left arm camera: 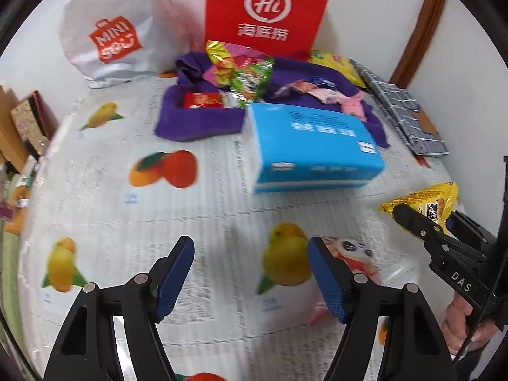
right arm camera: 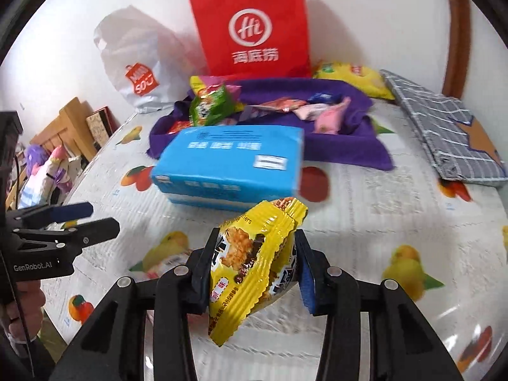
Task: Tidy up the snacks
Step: 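Grasp the yellow snack packet with the right tool while the left tool grasps the panda-print packet, then lift both held packets and carry them over the purple towel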
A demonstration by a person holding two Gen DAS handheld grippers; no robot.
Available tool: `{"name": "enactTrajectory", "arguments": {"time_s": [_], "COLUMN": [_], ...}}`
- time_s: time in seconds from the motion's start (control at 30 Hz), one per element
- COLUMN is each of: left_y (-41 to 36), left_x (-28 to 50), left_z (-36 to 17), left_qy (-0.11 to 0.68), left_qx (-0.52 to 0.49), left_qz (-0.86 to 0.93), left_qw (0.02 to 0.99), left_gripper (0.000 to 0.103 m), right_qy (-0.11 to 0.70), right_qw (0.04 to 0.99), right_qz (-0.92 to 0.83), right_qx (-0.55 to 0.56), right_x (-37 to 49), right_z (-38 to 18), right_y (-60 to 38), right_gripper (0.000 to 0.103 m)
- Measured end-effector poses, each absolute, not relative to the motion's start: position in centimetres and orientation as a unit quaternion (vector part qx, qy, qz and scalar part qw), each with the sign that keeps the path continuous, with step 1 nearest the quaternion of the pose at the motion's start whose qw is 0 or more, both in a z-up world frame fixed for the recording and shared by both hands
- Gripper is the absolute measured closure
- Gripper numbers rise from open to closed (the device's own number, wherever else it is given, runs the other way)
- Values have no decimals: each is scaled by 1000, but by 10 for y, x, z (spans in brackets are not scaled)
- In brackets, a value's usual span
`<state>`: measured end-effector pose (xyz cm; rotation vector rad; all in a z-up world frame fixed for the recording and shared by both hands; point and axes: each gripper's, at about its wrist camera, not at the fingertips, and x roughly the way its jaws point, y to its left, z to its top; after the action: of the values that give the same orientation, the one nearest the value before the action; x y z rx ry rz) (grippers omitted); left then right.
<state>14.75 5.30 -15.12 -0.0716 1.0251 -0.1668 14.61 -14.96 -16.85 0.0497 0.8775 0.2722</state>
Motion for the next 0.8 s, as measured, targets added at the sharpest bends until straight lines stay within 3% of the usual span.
{"name": "enactTrajectory", "arguments": {"time_s": [0.6,0.67,0.77,0.8], "left_y": [-24,-27,-26,-24], "left_x": [149,150,148,147], "left_z": [-175,-181,-186,-184], "left_qy": [533,540,544,538], "left_qx": [19,23,22,19], "left_qz": [-154,-155,-154,-151], "left_qw": [832,827,825,829], "left_gripper": [29,34,53,54], "right_qy": [412,413,418,419], "right_qw": [906,906,903,903], "right_qz": [77,78,79,80], "right_qx": [49,53,55,54], "right_x": [116,115,117,119], "right_z": [-179,-181,-185,-187], "right_y": [-216,-219,-219,-217], "right_gripper": [60,60,60,60]}}
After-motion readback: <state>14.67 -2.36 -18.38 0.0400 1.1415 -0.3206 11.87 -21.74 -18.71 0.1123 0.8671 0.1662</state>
